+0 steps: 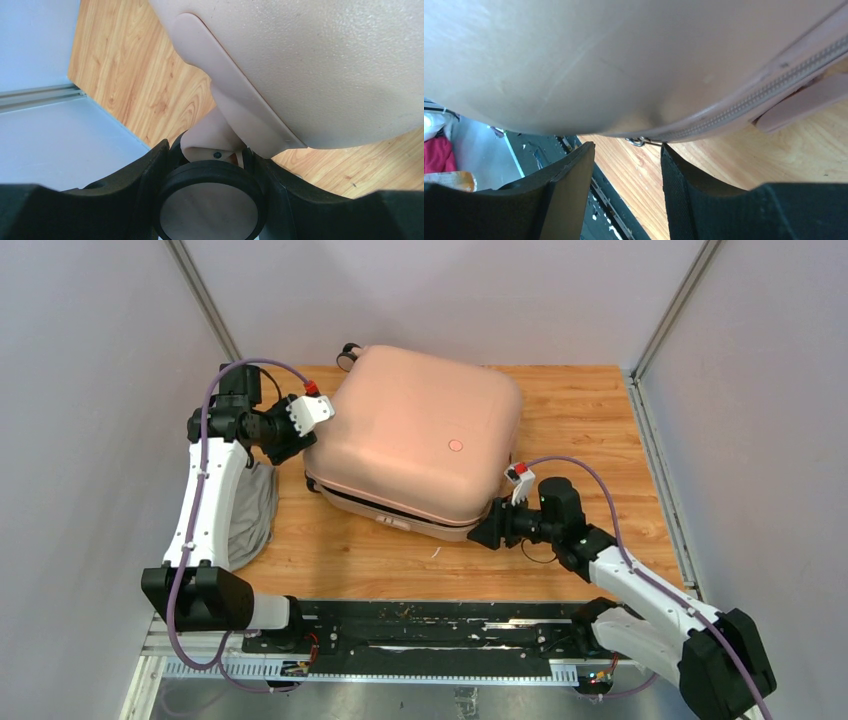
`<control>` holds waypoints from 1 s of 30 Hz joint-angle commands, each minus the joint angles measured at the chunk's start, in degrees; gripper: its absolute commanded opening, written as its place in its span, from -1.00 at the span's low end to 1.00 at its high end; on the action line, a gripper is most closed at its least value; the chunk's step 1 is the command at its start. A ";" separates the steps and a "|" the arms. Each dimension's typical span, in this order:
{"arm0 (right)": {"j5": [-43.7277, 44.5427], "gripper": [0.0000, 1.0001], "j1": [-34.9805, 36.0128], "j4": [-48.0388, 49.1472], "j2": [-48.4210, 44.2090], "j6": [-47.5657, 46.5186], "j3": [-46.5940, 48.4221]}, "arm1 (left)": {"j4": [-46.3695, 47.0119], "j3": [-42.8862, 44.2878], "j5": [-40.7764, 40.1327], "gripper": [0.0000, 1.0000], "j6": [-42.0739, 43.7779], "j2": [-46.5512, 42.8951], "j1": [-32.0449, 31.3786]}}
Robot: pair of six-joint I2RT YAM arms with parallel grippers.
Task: Pack the luggage
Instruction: Zip the luggage at the center of the board.
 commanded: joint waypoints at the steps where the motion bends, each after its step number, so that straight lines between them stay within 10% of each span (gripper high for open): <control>1: 6.25 0.09 3.01 -0.46 0.88 -1.96 3.00 | 2.80 2.66 2.13 -1.00 -0.13 -3.85 -0.90; 14: 21.99 -0.07 7.00 3.12 0.26 -2.89 2.69 | 1.32 1.72 1.13 -1.00 0.79 -5.37 -1.00; 30: 20.80 -0.14 7.00 15.73 3.58 -5.06 2.45 | 1.04 -4.44 -6.07 -1.00 0.36 -9.87 -0.63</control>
